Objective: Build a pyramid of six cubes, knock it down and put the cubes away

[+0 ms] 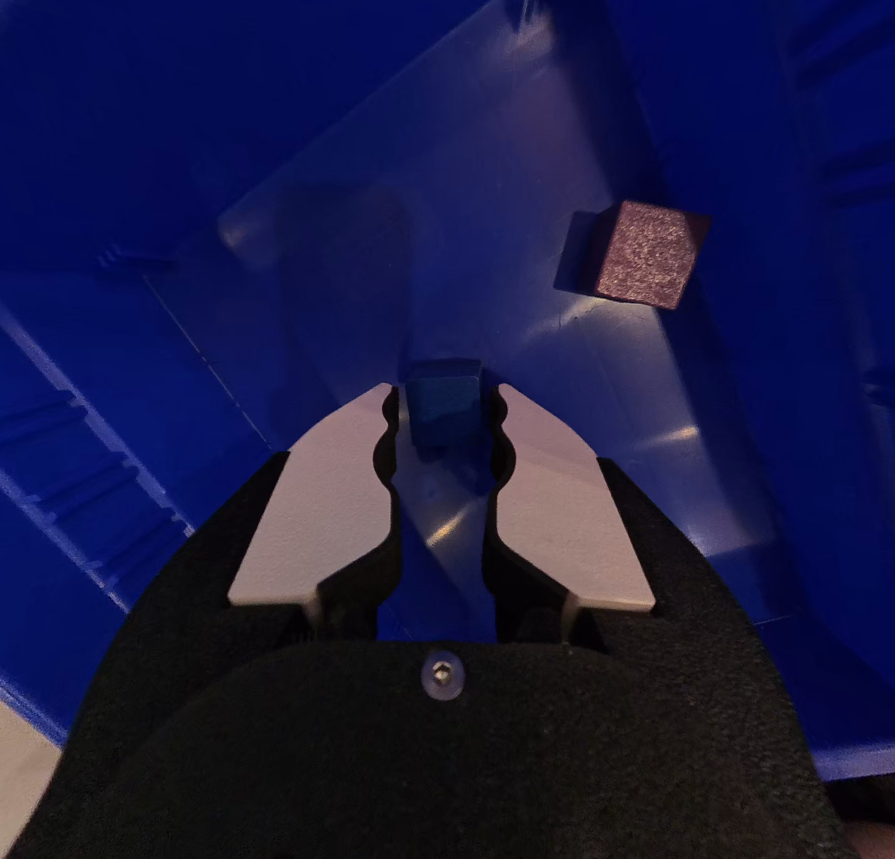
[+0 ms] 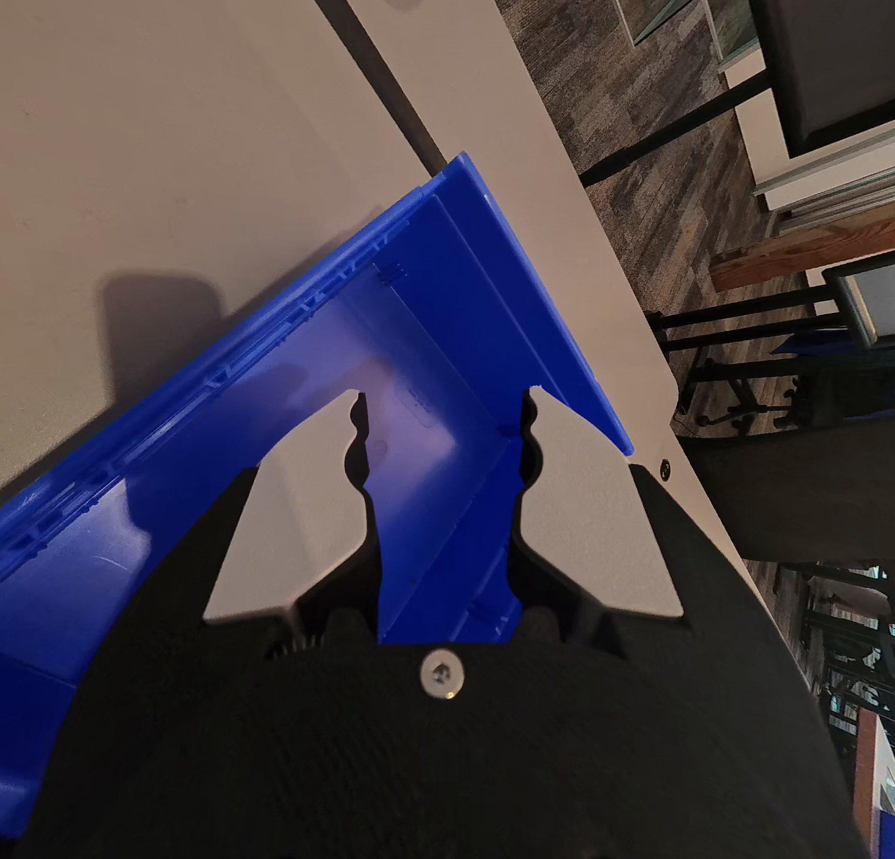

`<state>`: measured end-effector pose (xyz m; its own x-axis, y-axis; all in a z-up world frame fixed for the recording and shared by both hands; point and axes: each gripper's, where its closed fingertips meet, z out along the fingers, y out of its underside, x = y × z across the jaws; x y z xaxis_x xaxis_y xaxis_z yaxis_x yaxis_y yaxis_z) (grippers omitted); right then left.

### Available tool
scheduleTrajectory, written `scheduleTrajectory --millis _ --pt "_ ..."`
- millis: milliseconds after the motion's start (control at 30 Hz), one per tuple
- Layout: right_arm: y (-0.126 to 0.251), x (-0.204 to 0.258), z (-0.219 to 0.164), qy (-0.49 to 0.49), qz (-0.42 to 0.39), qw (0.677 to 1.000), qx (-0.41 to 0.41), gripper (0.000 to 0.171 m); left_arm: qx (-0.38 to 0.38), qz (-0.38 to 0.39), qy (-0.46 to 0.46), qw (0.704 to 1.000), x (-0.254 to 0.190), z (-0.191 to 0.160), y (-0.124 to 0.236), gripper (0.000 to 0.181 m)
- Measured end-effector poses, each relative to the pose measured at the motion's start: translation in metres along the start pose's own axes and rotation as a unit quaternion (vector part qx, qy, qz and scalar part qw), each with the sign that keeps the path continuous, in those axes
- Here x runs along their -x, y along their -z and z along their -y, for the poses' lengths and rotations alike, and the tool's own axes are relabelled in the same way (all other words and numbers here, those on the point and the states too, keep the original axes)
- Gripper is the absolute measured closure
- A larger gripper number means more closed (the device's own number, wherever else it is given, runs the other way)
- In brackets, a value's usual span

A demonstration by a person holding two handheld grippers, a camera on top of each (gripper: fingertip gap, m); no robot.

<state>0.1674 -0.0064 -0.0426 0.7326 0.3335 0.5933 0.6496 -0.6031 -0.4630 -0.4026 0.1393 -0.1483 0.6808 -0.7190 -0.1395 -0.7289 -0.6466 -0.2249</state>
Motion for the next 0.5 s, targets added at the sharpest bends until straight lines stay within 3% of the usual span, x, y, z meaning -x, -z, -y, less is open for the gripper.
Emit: scheduleTrajectory --millis 500 --pt "-0.0005 0.0011 0.0005 0.002 0.002 1.0 0.001 0.109 -0.006 0.032 -0.021 0.999 0.0028 0.0064 0.0097 0.152"
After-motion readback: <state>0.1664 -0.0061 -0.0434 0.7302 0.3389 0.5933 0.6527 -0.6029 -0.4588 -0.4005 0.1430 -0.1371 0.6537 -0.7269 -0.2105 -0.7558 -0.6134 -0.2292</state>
